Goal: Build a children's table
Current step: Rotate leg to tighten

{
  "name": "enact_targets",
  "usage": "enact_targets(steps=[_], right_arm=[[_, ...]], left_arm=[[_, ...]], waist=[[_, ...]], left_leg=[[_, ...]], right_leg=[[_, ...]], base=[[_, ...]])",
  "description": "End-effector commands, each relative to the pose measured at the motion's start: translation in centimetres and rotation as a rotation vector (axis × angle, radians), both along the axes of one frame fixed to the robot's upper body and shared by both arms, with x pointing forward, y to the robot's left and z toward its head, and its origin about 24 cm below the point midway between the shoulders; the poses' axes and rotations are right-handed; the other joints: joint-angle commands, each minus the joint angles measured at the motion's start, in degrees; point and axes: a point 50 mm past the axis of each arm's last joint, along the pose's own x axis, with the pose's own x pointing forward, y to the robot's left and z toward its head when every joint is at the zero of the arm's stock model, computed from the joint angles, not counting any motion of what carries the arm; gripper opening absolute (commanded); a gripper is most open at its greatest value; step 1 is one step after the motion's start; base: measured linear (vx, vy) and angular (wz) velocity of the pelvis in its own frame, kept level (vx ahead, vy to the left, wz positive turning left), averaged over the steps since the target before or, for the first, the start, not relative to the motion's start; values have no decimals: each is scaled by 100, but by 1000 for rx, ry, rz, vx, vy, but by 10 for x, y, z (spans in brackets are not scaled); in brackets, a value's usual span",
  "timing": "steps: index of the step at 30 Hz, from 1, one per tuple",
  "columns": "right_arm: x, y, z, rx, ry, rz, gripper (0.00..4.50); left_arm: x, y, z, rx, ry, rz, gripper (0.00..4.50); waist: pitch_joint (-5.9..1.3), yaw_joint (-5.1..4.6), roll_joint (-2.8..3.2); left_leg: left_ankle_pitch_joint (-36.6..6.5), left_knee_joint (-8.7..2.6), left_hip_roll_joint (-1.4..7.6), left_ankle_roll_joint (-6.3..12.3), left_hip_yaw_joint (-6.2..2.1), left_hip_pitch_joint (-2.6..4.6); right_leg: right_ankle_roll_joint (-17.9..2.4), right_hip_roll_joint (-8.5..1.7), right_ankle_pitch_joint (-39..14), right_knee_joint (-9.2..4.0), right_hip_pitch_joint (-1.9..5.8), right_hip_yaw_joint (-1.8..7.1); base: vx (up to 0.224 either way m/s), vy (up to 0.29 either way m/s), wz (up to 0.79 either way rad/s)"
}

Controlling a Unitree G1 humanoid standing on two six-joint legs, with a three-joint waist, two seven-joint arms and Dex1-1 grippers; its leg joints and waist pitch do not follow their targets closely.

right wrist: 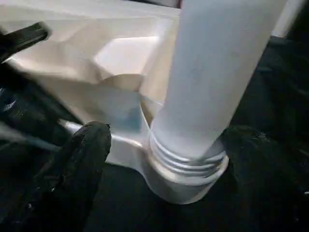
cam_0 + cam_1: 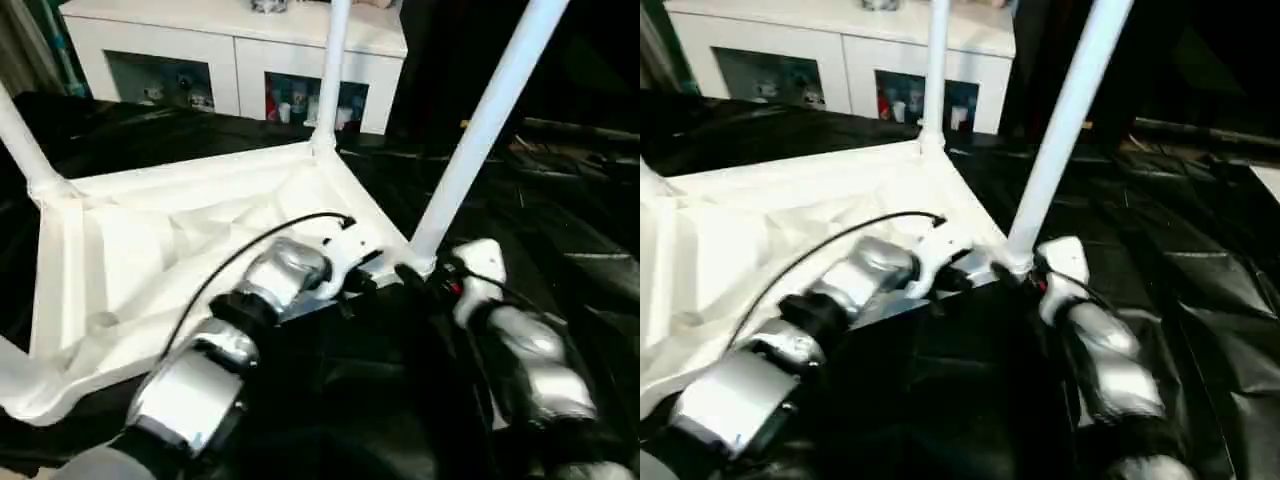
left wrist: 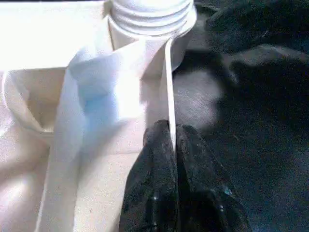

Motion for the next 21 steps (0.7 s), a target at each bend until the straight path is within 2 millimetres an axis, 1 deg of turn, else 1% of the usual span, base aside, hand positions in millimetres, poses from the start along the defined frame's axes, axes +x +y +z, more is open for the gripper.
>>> enact_targets(steps=[1,2,3,4,5,6,7,8,9,10,11,12,13,15,16,18,19,20,21], right_arm=[[-4,2,7,0,-11,84,402],[-6,2,7,-6,-8,109,402],[-7,2,7,-8,-8,113,402],[-9,3,6,-22,-9,136,402],[-9,3,6,-24,-10,142,402],[-9,3,6,-24,-10,142,402],[-11,5,4,-24,-2,164,402],[-14,7,2,-26,10,196,402],[-15,8,1,-30,16,210,402],[-22,10,-4,-56,52,283,402],[-22,10,-4,-56,52,283,402],[-24,10,-6,-65,63,306,402],[-26,10,-7,-63,77,323,402],[-27,9,-9,-62,87,323,402],[-27,7,-10,-63,92,316,385],[-26,6,-10,-59,91,308,368],[-25,6,-9,-48,90,298,364],[-24,6,-9,-41,86,287,355],[-23,6,-8,-35,82,280,341]], left_arm=[[-20,9,-24,9,95,-130,4],[-24,12,-23,-12,95,-183,4],[-25,13,-23,-19,95,-195,4],[-31,16,-20,-50,99,-254,4],[-32,18,-19,-57,104,-265,4],[-32,18,-19,-57,104,-265,4],[-34,21,-18,-57,100,-283,4],[-36,24,-16,-56,99,-290,4],[-36,26,-16,-55,97,-292,4],[-38,34,-14,-47,87,-297,4],[-38,34,-14,-47,87,-297,4],[-38,36,-13,-46,85,-299,4],[-38,39,-12,-43,78,-299,4],[-39,45,-11,-40,77,-297,4],[-39,49,-11,-35,78,-295,1],[-39,50,-11,-33,76,-292,0],[-39,50,-11,-32,74,-285,0],[-39,50,-11,-34,73,-279,0],[-39,50,-10,-35,73,-277,0]], waist=[[-205,44,-51],[-198,59,-46],[-202,62,-45],[-204,76,-21],[-208,84,-6],[-202,90,1],[-215,112,12],[-211,111,0],[-216,120,12],[-221,129,16],[-212,126,9],[-215,126,10],[-216,124,-10],[-208,126,-5],[-213,120,-4],[-215,102,6],[-214,99,0],[-233,102,-1],[-235,101,2]], left_leg=[[-1336,-360,296,648,-140,-7],[-1369,-367,302,652,-138,10],[-1351,-364,305,646,-140,9],[-1348,-373,319,623,-141,21],[-1329,-371,330,579,-134,38],[-1326,-375,323,566,-128,38],[-1295,-364,334,534,-121,59],[-1270,-364,331,541,-115,51],[-1243,-365,337,539,-123,46],[-1201,-357,335,560,-116,49],[-1147,-355,329,590,-111,34],[-1130,-351,323,596,-104,37],[-1132,-345,315,602,-101,37],[-1189,-352,312,574,-105,32],[-1236,-362,316,525,-114,33],[-1280,-358,312,458,-109,49],[-1281,-358,311,452,-109,43],[-1215,-350,312,449,-110,48],[-1170,-348,312,456,-112,46]], right_leg=[[-1175,-346,-1242,-486,236,220],[-1180,-352,-1342,-494,229,219],[-1187,-361,-1350,-482,236,220],[-1195,-369,-1401,-483,228,226],[-1234,-367,-1359,-465,217,234],[-1249,-364,-1354,-471,210,234],[-1299,-356,-1168,-436,208,237],[-1312,-346,-1105,-429,207,237],[-1333,-353,-1029,-408,220,234],[-1343,-352,-930,-398,226,234],[-1351,-346,-844,-391,232,236],[-1351,-342,-821,-392,230,236],[-1341,-344,-848,-395,234,235],[-1299,-353,-1030,-407,232,236],[-1255,-358,-1188,-417,238,234],[-1227,-350,-1292,-426,222,240],[-1219,-351,-1289,-426,223,242],[-1232,-351,-1184,-408,232,240],[-1249,-349,-1108,-398,235,238]], base=[[0,0,0],[0,0,0],[0,0,0],[0,0,0],[0,0,0],[0,0,0],[0,0,0],[0,0,0],[0,0,0],[0,0,0],[0,0,0],[0,0,0],[0,0,0],[0,0,0],[0,0,0],[0,0,0],[0,0,0],[0,0,0],[0,0,0]])
